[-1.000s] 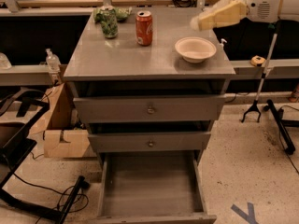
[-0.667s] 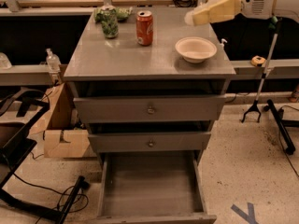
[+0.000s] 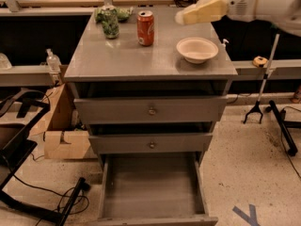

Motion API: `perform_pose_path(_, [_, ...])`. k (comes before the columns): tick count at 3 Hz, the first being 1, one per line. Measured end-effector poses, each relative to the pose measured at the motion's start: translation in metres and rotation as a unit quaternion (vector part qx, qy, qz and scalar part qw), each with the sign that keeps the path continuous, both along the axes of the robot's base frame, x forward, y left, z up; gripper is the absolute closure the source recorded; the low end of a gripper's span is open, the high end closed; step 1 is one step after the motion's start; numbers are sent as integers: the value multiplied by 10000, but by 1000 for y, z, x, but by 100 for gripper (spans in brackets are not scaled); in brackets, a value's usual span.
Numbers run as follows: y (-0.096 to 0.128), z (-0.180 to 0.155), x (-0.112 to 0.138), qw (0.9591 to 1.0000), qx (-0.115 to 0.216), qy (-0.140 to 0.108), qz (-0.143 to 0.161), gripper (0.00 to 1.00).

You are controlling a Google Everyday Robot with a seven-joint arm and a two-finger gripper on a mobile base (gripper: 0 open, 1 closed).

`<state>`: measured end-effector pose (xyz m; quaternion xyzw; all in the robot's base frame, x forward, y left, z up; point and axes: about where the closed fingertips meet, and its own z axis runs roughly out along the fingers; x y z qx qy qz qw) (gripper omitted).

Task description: Place coke can into bottom drawer

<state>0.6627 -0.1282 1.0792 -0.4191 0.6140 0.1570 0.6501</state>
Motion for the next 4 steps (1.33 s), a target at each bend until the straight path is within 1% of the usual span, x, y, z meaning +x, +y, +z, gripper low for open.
perform_pose_path(1, [22, -22, 67, 9985, 528, 118, -115, 0])
perform_pose_path(2, [37, -45, 124, 9955, 872, 284, -228, 0])
perform_pose_path(3, [53, -65, 165, 9937, 963, 505, -283, 0])
perform_pose_path(4, [71, -95, 195, 9926, 784, 854, -349, 0])
